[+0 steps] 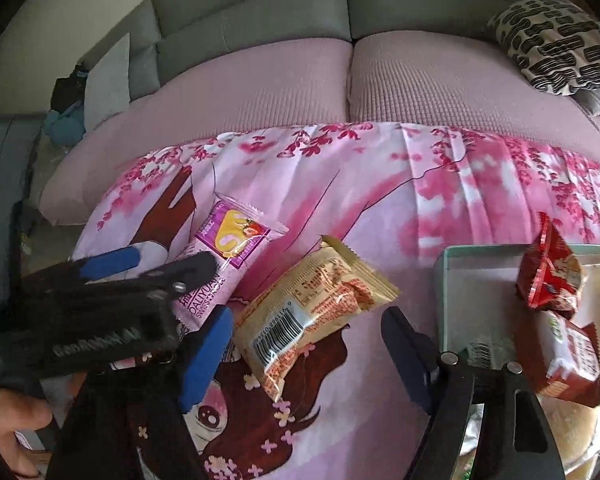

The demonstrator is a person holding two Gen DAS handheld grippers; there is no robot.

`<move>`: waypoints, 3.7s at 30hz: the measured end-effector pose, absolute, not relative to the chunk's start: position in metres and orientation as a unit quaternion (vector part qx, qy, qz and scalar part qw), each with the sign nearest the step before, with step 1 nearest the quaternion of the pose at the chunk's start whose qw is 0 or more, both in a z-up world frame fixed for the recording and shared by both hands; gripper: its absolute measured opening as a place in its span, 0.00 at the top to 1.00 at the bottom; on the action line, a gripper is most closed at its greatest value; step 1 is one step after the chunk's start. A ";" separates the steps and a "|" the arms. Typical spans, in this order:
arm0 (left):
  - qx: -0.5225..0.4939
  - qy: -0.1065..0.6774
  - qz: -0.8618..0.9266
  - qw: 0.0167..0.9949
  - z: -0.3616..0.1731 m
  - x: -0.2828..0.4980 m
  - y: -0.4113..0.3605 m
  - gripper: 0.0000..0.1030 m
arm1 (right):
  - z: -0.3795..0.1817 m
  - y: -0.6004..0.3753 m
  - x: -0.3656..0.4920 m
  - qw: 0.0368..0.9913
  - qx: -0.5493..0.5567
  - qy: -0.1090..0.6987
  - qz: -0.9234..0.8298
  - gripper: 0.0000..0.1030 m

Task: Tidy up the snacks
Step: 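Move both open grippers back toward the remaining snacks, then grasp the pink-and-yellow roll packet with the left gripper while the right grasps the cream bread packet, then carry the pink roll packet and cream bread packet over the box with both grippers, then lower both packets into the box and open both grippers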

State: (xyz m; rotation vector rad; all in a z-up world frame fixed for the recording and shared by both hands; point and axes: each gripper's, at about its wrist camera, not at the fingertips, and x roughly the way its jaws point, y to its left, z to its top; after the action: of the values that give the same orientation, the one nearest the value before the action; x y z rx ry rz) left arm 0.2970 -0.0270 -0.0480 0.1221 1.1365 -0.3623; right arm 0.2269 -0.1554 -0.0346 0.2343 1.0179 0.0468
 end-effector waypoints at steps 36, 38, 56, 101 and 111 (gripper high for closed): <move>-0.060 0.492 -0.052 0.867 0.010 0.220 0.003 0.61 | -0.011 -0.179 0.170 0.868 0.157 0.468 0.063 0.57; -0.063 0.480 -0.057 0.873 0.020 0.208 -0.005 0.61 | -0.004 -0.186 0.159 0.871 0.158 0.461 0.063 0.57; -0.032 0.441 -0.124 0.888 0.054 0.146 -0.111 0.61 | 0.044 -0.289 0.077 0.898 0.218 0.381 0.016 0.57; 0.058 0.485 -0.207 0.848 -0.014 0.142 -0.246 0.60 | -0.011 -0.397 0.081 0.867 0.249 0.420 -0.103 0.57; 0.054 0.476 -0.203 0.854 -0.002 0.138 -0.240 0.39 | -0.007 -0.396 0.079 0.867 0.239 0.421 -0.114 0.56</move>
State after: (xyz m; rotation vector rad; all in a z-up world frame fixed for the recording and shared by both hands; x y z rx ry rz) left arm 0.1381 -0.2405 -0.0022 0.1130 1.0019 -0.4280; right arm 0.0793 -0.3957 -0.0074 0.5009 0.8822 -0.2387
